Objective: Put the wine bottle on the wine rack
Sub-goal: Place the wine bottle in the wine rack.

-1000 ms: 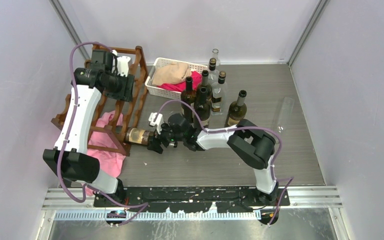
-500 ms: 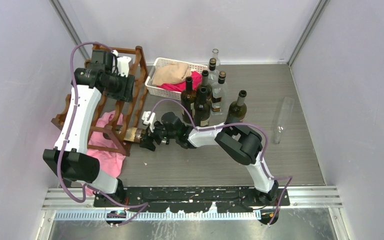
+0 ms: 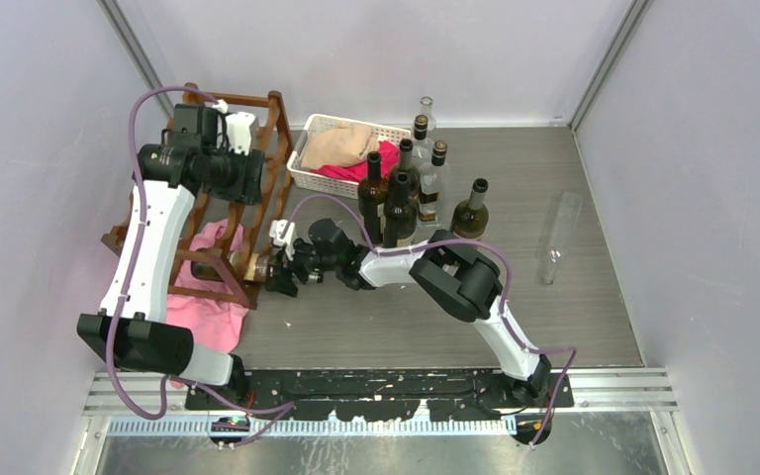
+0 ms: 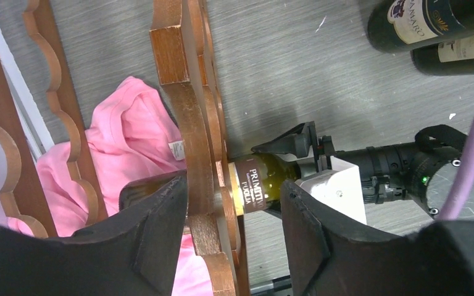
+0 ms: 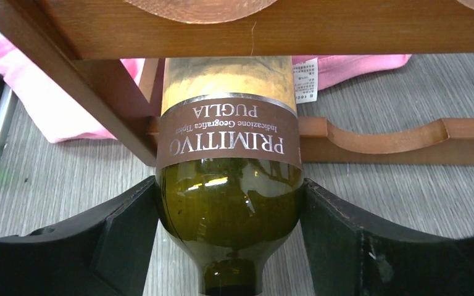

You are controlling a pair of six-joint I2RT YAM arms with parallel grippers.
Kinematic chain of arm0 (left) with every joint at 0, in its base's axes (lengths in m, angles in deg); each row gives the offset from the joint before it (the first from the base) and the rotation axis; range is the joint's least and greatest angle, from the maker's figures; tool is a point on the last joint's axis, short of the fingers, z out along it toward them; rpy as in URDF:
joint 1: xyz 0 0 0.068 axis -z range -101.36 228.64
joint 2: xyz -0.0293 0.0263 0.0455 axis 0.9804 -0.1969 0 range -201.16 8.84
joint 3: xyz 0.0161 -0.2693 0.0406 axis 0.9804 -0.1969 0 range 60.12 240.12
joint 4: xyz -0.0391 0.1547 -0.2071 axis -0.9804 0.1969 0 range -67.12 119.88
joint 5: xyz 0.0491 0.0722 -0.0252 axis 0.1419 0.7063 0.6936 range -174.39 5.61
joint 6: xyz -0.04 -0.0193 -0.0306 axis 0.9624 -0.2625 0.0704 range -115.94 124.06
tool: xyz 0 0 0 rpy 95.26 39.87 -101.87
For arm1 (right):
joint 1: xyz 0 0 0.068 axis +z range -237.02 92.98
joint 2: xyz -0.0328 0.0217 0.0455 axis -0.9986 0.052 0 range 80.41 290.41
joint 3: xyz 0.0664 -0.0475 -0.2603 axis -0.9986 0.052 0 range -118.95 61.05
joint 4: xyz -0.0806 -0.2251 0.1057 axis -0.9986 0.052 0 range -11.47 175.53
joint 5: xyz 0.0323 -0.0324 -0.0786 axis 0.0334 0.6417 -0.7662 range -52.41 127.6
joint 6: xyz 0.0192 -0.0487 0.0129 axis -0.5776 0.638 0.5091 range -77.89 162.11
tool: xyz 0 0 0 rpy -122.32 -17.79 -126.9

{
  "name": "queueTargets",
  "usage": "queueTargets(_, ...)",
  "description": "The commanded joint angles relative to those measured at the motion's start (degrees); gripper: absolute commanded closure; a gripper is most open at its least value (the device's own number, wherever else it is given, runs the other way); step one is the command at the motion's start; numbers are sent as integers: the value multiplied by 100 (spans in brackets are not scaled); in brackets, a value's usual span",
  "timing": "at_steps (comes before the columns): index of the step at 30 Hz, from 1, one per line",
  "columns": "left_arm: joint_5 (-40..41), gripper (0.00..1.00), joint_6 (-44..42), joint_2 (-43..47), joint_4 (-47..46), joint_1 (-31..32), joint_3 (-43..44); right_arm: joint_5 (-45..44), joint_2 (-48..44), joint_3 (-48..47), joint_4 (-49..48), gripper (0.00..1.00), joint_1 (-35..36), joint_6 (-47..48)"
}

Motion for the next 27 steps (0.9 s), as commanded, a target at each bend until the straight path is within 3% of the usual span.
queueTargets(1, 78, 43, 93, 309, -365, 5, -63, 184, -96, -623, -1084, 94, 24, 74)
queueTargets(19, 631, 40, 306, 992, -940, 5, -509, 406, 662, -1676, -851, 75, 19, -21)
queueTargets(23, 646, 40, 296, 1126, -1009, 5, -613, 512, 802, -1876, -834, 67, 25, -79)
queueTargets(27, 832, 39, 276, 1222, -1056, 5, -689, 478, 890, -2074, -690, 51, 52, -131)
